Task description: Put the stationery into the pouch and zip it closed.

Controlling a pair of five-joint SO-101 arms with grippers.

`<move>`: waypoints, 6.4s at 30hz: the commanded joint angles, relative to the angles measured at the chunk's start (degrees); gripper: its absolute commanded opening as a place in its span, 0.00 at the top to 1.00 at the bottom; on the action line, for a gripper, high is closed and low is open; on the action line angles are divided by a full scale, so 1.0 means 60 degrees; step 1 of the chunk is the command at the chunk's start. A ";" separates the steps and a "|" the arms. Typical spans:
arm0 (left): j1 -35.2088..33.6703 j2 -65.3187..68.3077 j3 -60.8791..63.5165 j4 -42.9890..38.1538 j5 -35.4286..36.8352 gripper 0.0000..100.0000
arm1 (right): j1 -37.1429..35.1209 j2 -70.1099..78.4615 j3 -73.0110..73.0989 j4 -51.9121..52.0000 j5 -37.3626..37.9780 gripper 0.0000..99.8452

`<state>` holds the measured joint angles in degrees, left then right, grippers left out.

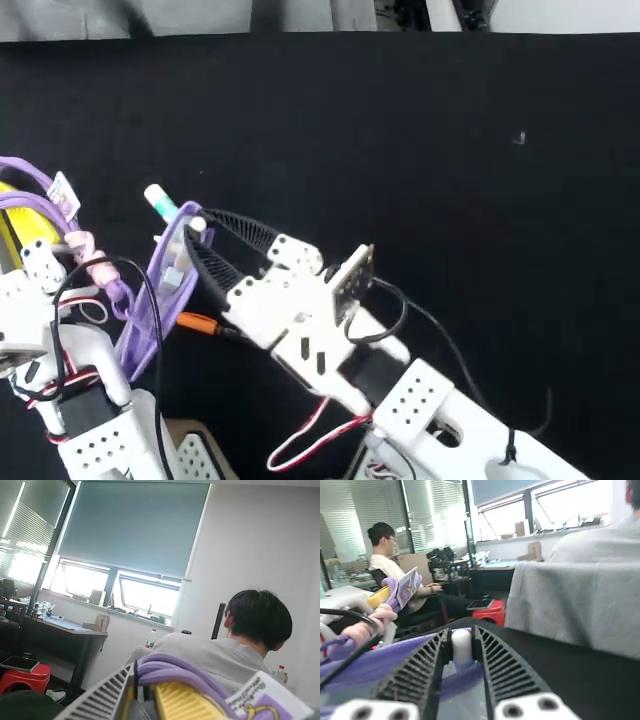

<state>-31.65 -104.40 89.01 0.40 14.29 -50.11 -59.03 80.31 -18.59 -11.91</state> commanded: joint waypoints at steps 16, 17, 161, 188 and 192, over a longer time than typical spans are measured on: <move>0.0095 0.0015 -0.0022 -0.0176 0.0059 0.97 | -0.0571 0.0051 -0.0198 0.1905 -0.0879 0.56; 0.0095 0.0015 -0.0022 -0.0176 0.0059 0.97 | -0.0571 0.0037 -0.0491 0.2183 -0.0879 0.56; -0.4579 0.0015 0.0286 -0.0923 0.3590 0.97 | 0.1495 1.1817 -1.0205 1.2059 0.4337 0.68; -0.4564 0.0015 0.0286 -0.0923 0.3590 0.97 | 0.1714 1.2535 -1.1143 1.2586 0.5245 0.91; -0.4564 0.0015 0.0286 -0.0923 0.3590 0.97 | 0.2081 1.2359 -1.1319 1.2938 0.5201 0.99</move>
<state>-59.60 -103.87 90.68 -4.00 35.21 -40.09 16.40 16.13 57.19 19.12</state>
